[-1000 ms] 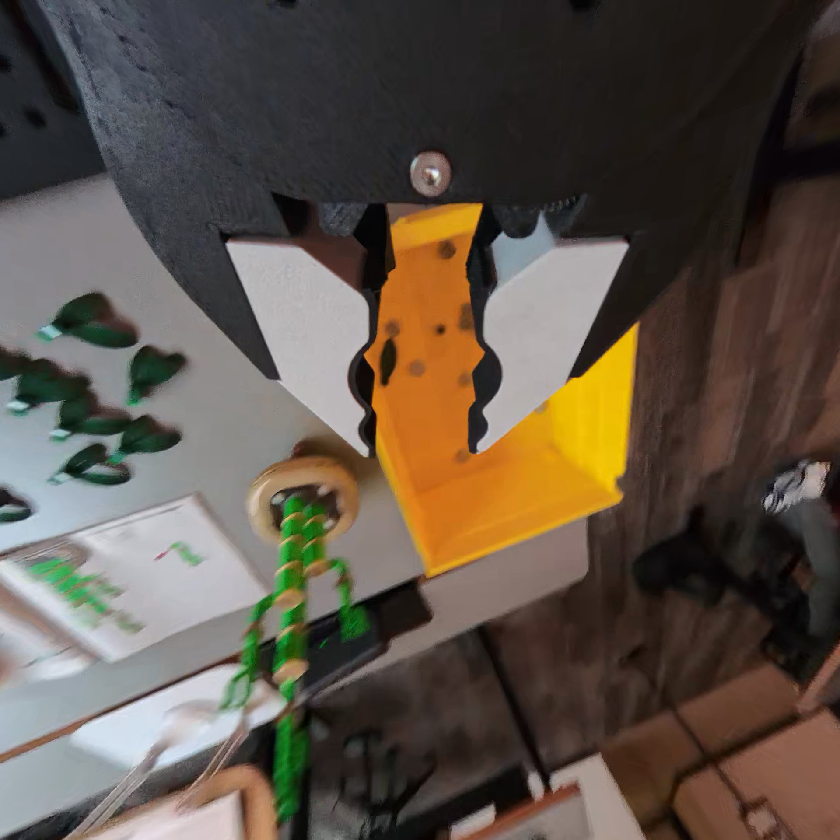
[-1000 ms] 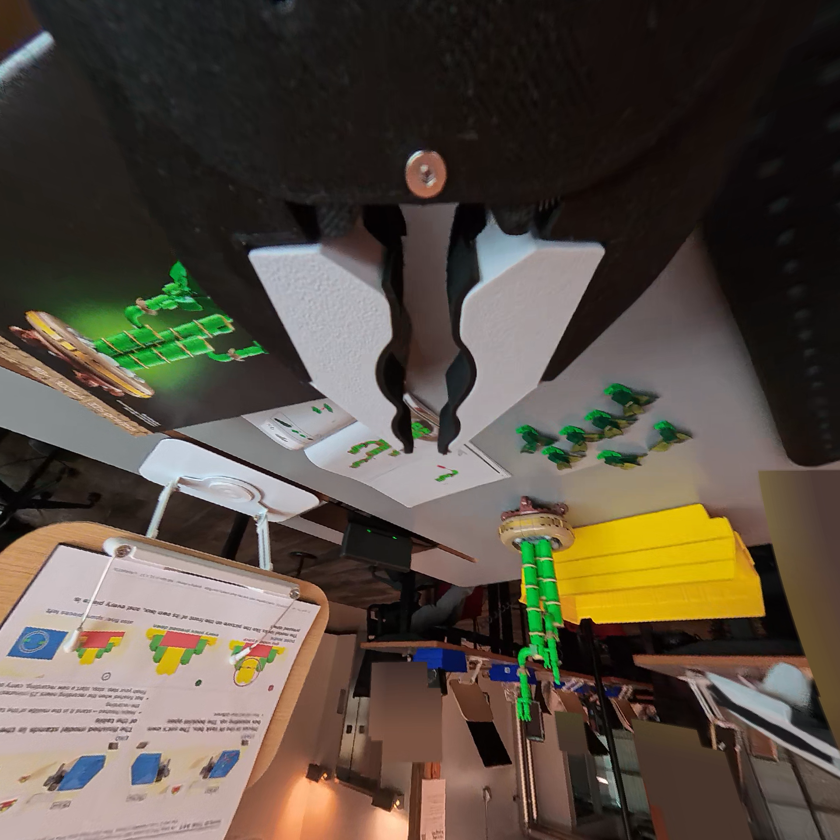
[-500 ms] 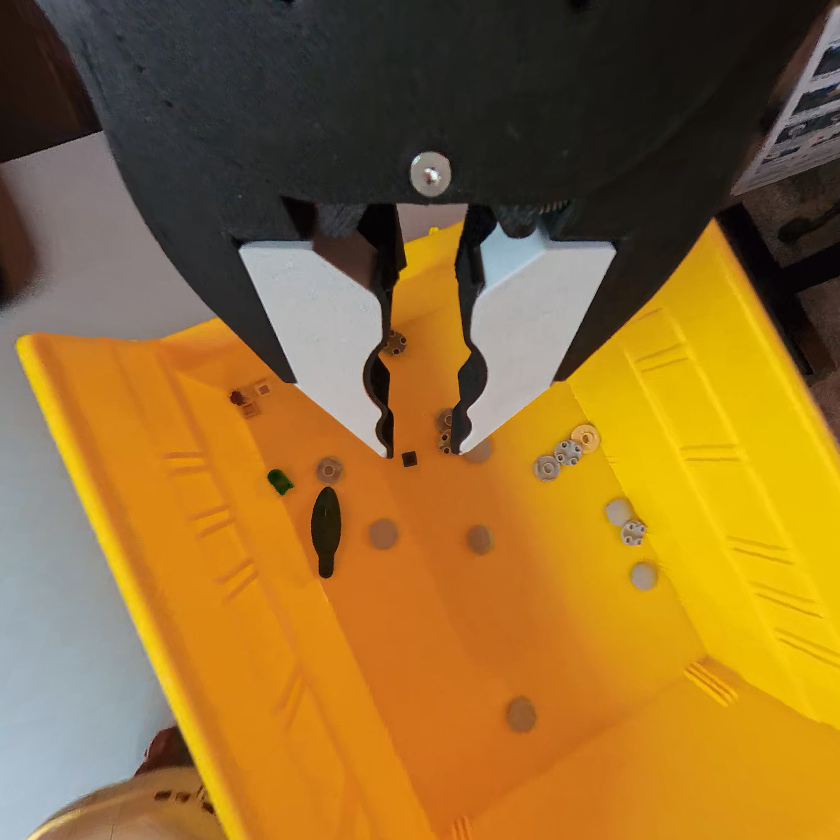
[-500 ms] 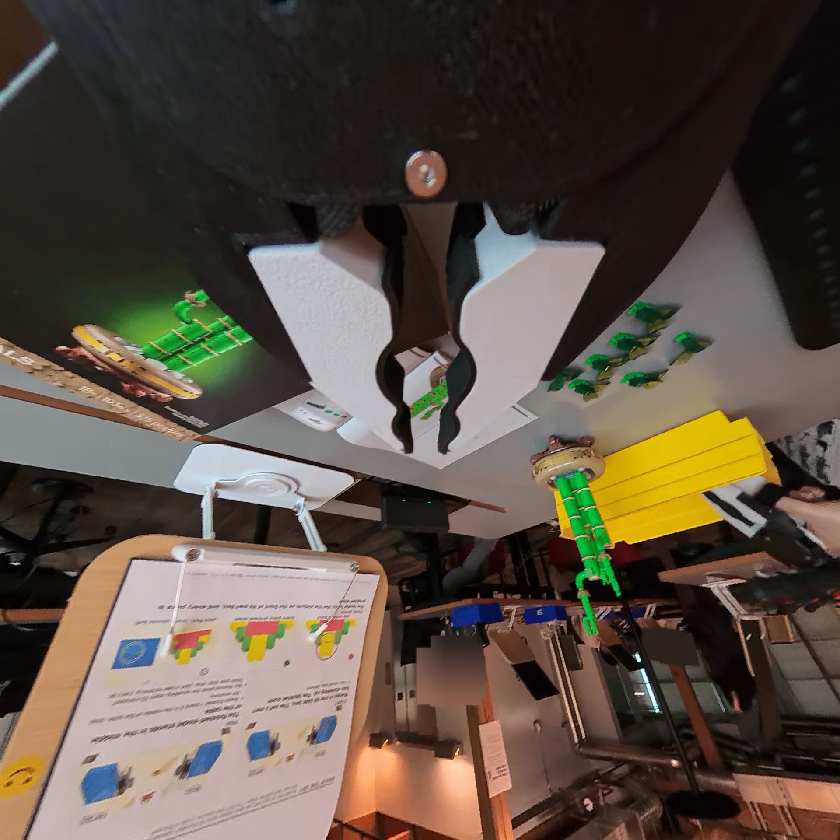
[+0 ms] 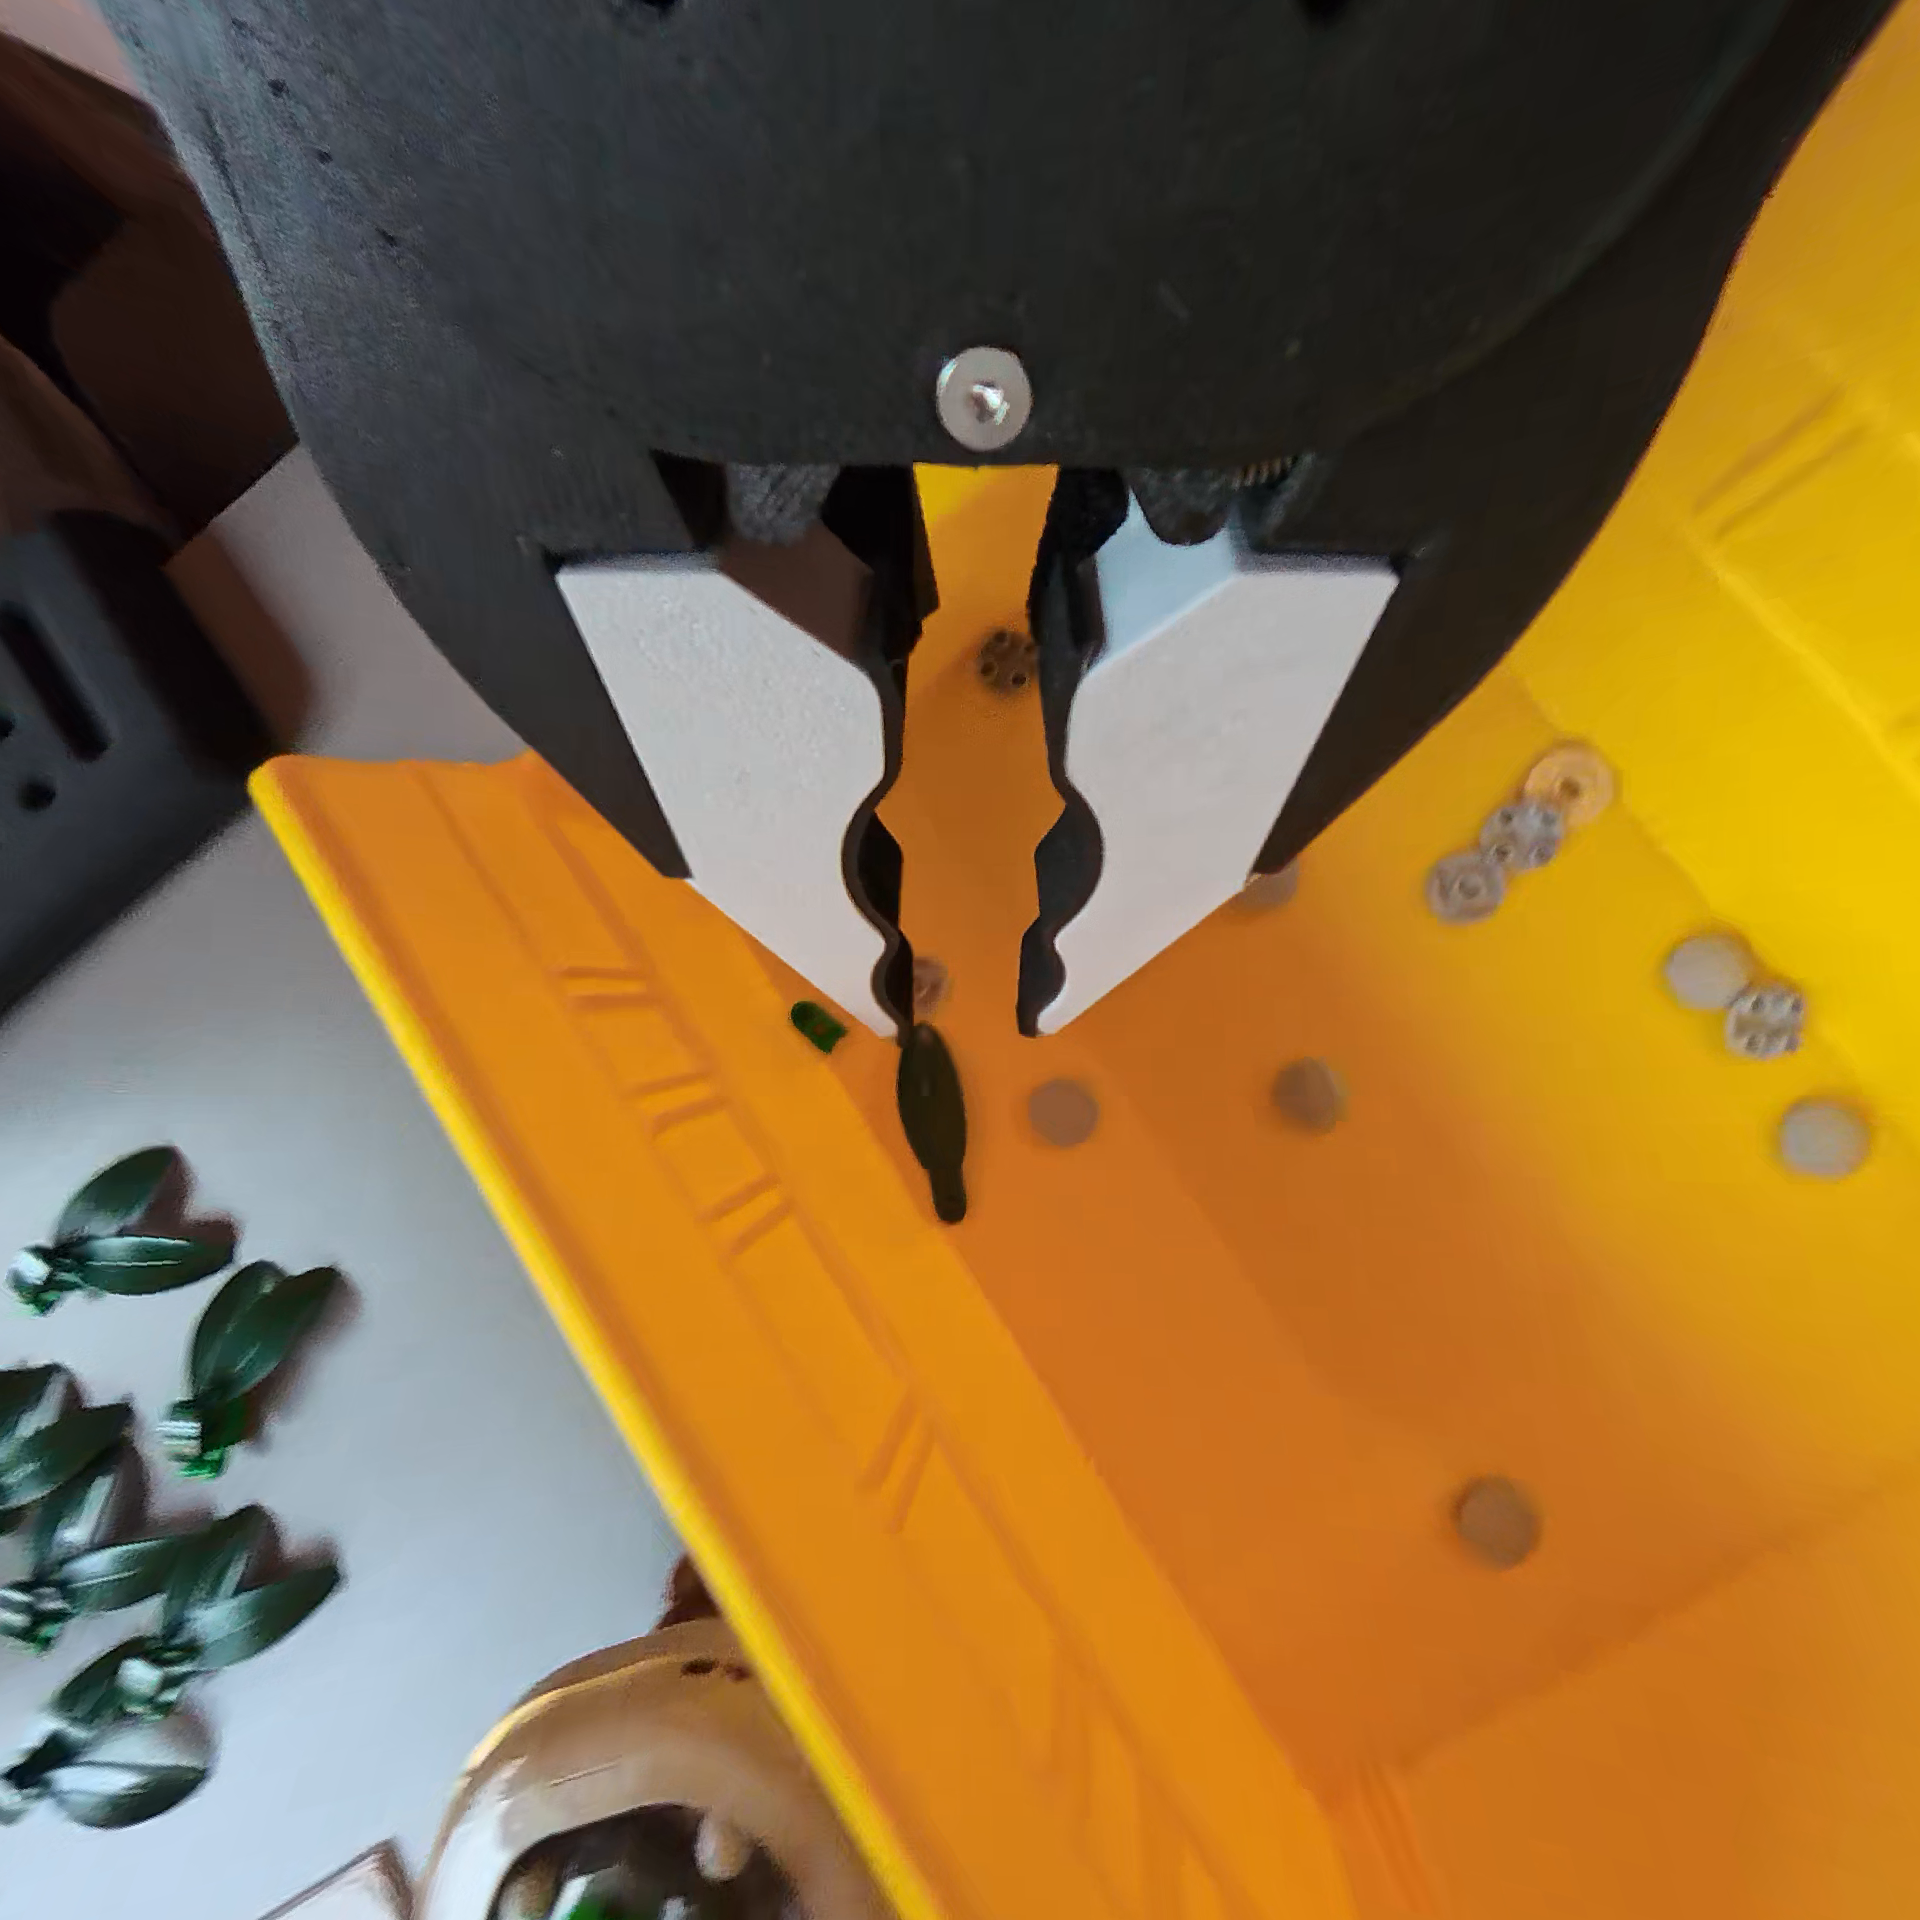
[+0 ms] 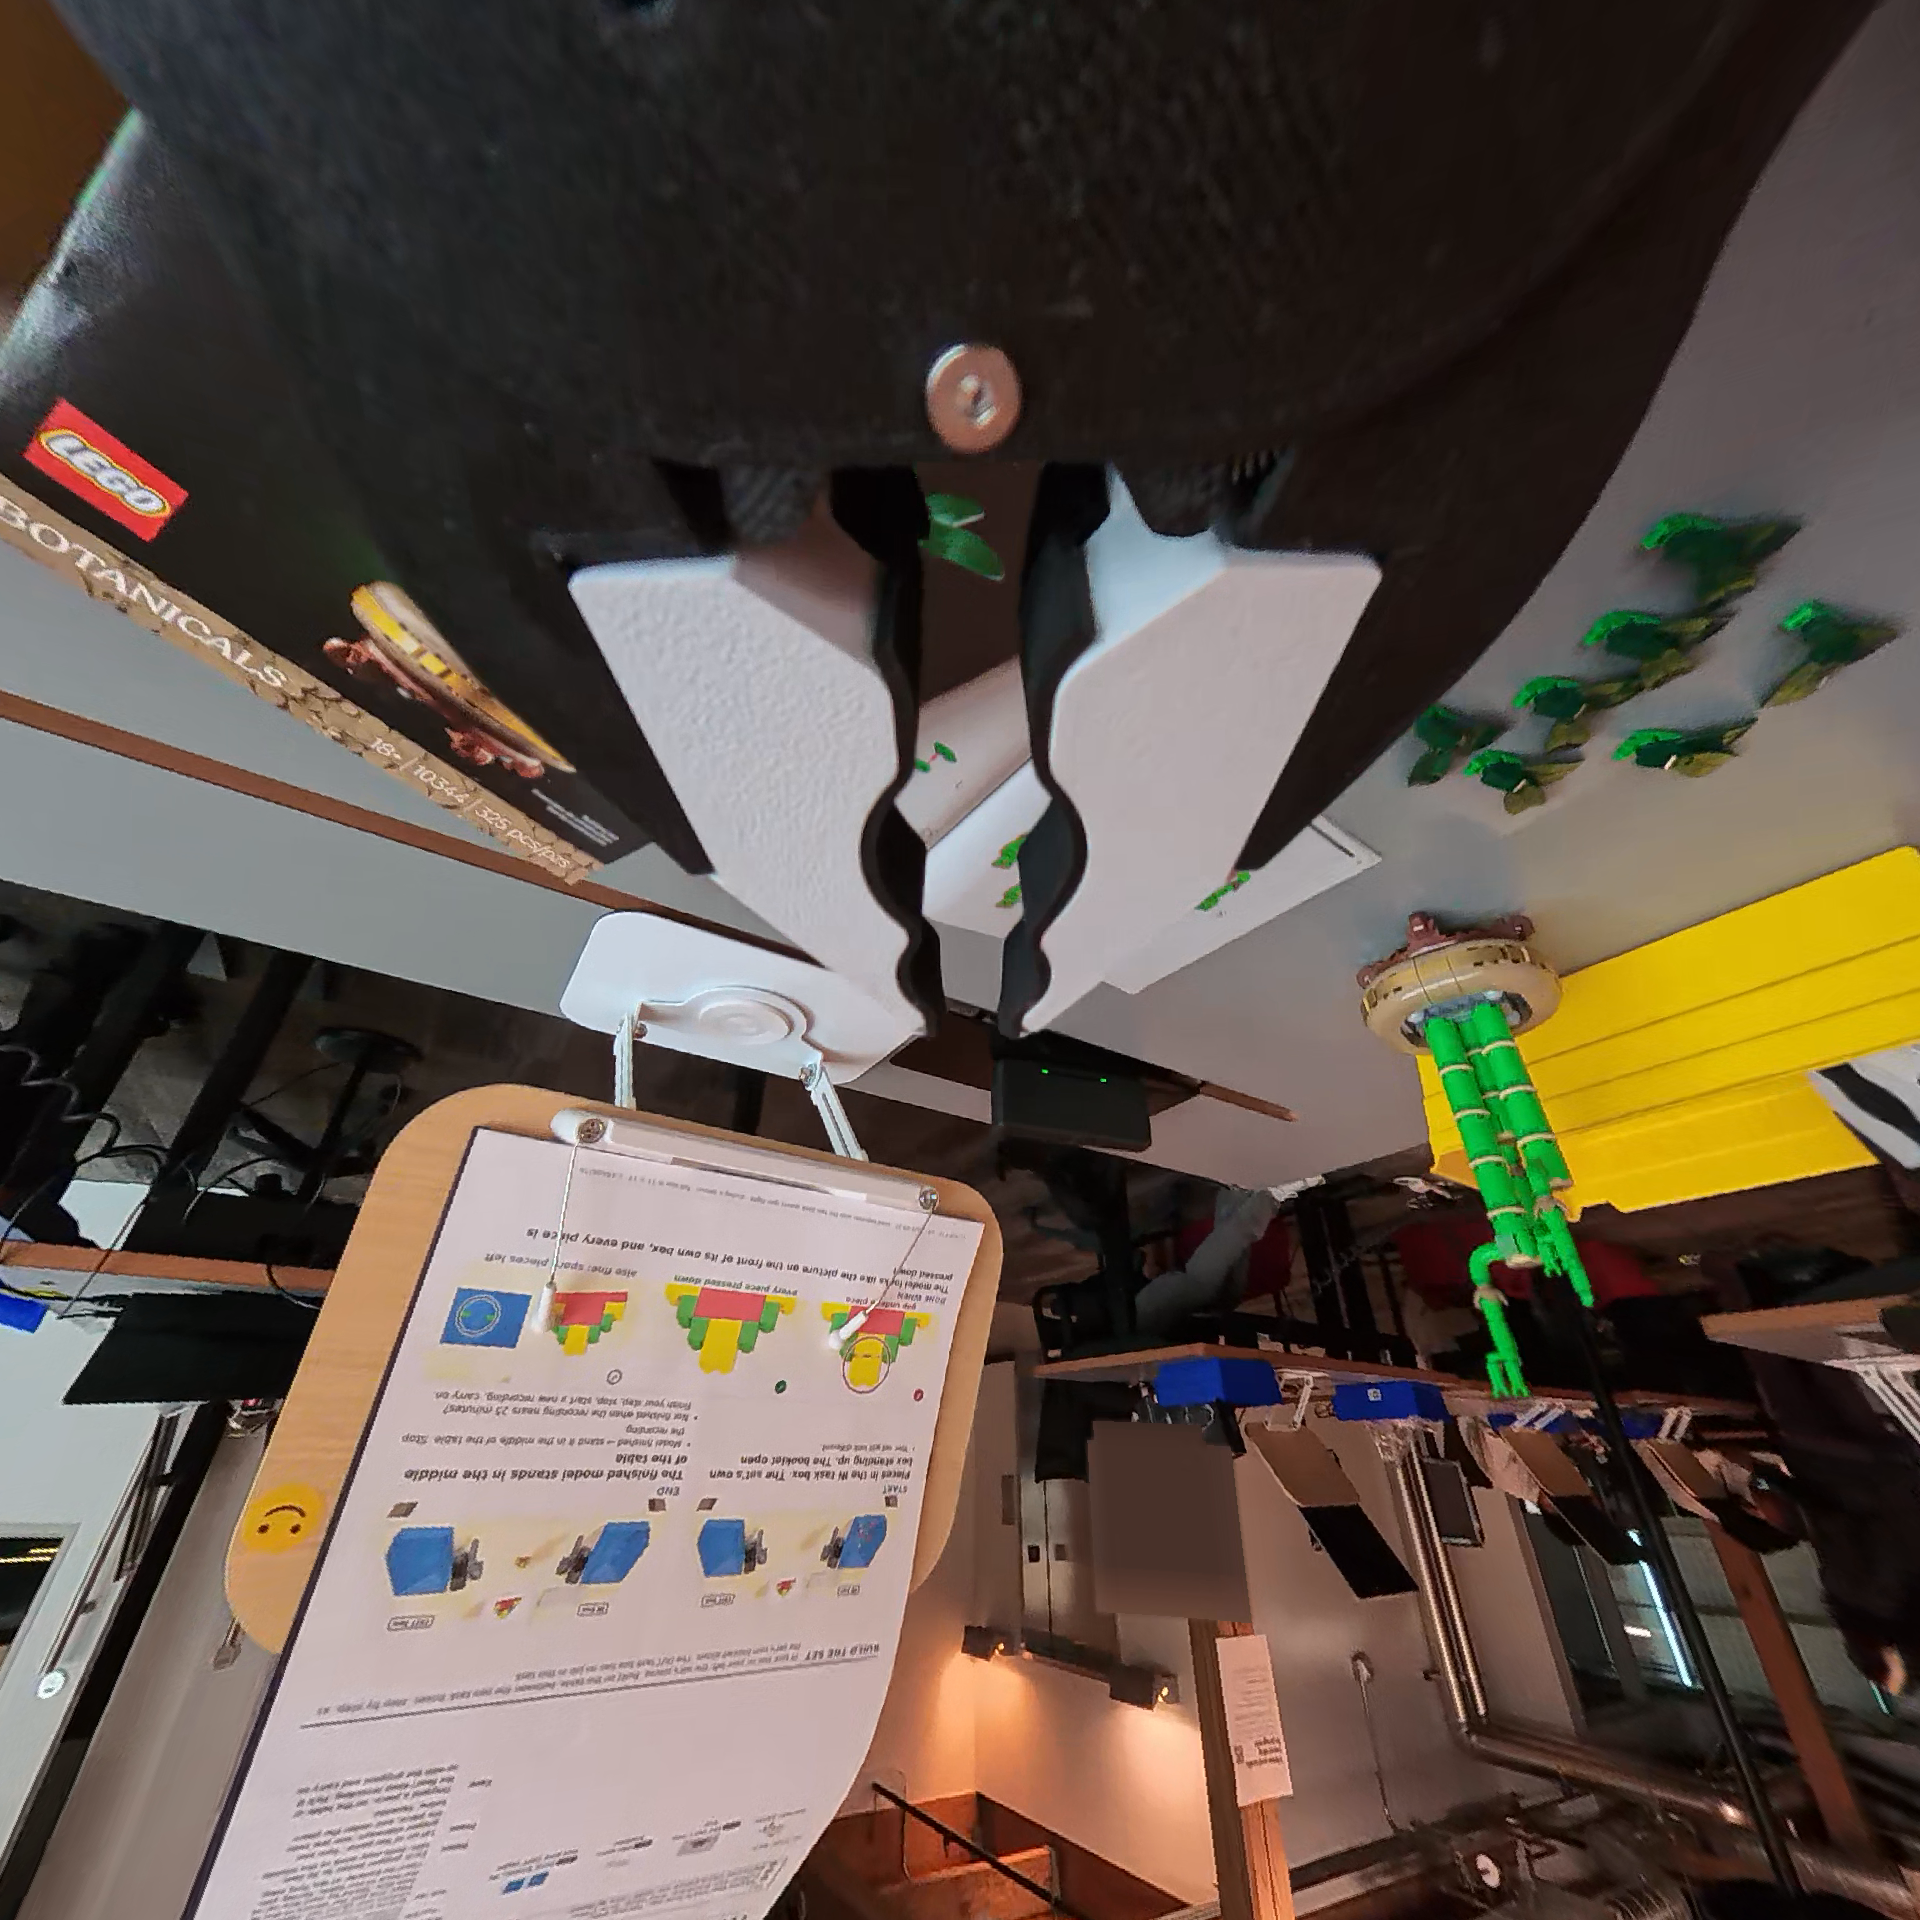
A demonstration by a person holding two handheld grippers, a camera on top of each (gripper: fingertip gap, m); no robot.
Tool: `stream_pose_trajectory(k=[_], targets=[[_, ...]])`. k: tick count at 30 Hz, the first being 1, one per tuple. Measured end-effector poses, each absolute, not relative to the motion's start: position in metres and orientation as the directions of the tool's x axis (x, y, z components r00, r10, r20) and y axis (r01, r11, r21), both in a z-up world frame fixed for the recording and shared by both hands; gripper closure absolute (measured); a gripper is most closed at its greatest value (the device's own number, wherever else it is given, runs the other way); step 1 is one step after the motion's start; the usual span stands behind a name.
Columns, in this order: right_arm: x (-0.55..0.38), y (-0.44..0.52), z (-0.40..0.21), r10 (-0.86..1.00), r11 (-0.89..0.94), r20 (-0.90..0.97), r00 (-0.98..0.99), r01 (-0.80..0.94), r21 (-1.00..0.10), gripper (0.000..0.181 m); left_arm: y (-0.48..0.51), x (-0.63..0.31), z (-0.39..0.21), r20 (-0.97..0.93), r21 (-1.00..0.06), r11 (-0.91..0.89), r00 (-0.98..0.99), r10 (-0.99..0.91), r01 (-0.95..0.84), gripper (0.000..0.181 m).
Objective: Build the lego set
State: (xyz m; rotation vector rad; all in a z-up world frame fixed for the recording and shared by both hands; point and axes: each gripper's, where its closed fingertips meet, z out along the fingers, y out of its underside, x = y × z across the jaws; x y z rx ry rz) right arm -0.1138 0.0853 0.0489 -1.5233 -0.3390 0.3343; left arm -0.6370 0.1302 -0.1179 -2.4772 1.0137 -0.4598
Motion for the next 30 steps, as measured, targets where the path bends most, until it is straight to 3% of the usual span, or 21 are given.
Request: stream_pose_trajectory(k=[9,22,26,30], targets=[[-0.091,0.095,0.048,0.369,0.025,-0.030,0.929,-0.042,-0.999,0.172,0.134,-0.621,-0.142,0.010,-0.446,-0.527,0.585,-0.811,-0.723,0.153],[-0.095,0.094,0.050,0.374,0.028,-0.015,0.927,-0.028,-0.999,0.172,0.138,-0.618,-0.156,-0.059,-0.433,-0.513,0.592,-0.804,-0.741,0.167],[-0.100,0.090,0.057,0.395,0.050,-0.022,0.919,-0.046,-0.998,0.172,0.144,-0.631,-0.148,-0.096,-0.466,-0.549,0.656,-0.748,-0.694,0.167],[-0.107,0.083,0.061,0.387,0.063,0.032,0.921,0.008,-0.998,0.172,0.146,-0.641,-0.114,-0.085,-0.591,-0.579,0.757,-0.648,-0.562,0.167]])
